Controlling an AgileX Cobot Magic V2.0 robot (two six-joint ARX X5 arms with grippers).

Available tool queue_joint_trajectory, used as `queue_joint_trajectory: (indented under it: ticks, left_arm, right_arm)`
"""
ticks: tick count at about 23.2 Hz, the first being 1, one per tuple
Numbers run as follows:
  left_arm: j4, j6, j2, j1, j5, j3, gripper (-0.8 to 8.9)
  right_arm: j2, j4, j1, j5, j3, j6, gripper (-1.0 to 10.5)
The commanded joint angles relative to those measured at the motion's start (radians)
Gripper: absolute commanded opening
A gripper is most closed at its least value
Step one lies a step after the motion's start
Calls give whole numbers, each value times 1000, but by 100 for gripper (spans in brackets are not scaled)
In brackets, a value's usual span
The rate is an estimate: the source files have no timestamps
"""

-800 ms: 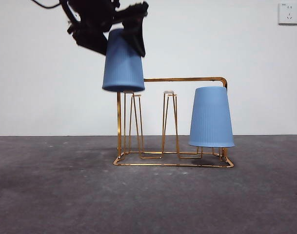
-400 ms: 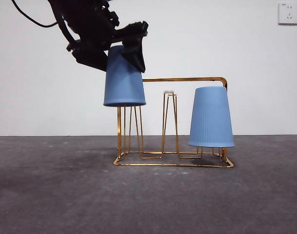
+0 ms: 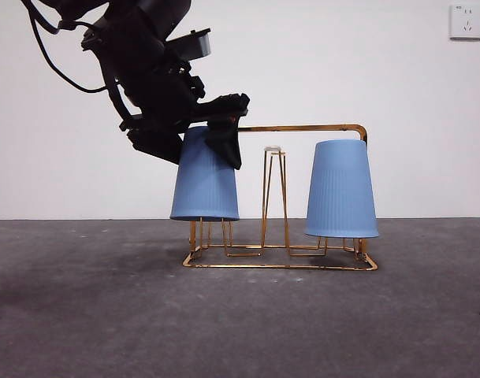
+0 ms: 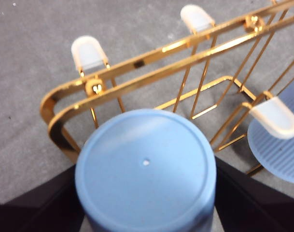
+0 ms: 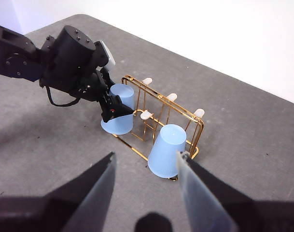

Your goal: Pick up cup 1,put cup 1 in the cup rack,pick up cup 2,put cup 2 in the cup rack

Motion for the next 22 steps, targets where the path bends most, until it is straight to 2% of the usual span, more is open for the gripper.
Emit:
queue_joint_trajectory:
  ticks: [1, 11, 12, 16, 17, 22]
  left_arm:
    - [5, -13, 23, 0, 2, -6, -6]
    - [-21, -40, 39, 3, -3, -6, 16]
    - [-28, -47, 39, 6, -2, -6, 59]
    - [-61, -72, 39, 11, 2, -5, 442]
    - [-69, -75, 39, 11, 3, -5, 508]
    - [-117, -78, 39, 11, 7, -5, 536]
  right_arm:
    - [-2, 5, 1, 3, -5, 13, 216]
    - [-2, 6, 1, 3, -5, 13, 216]
    - [-2, 6, 1, 3, -5, 13, 216]
    - [-2, 7, 1, 3, -5, 13, 216]
    - [-2, 6, 1, 3, -5, 13, 216]
    - [-2, 7, 1, 3, -5, 12, 216]
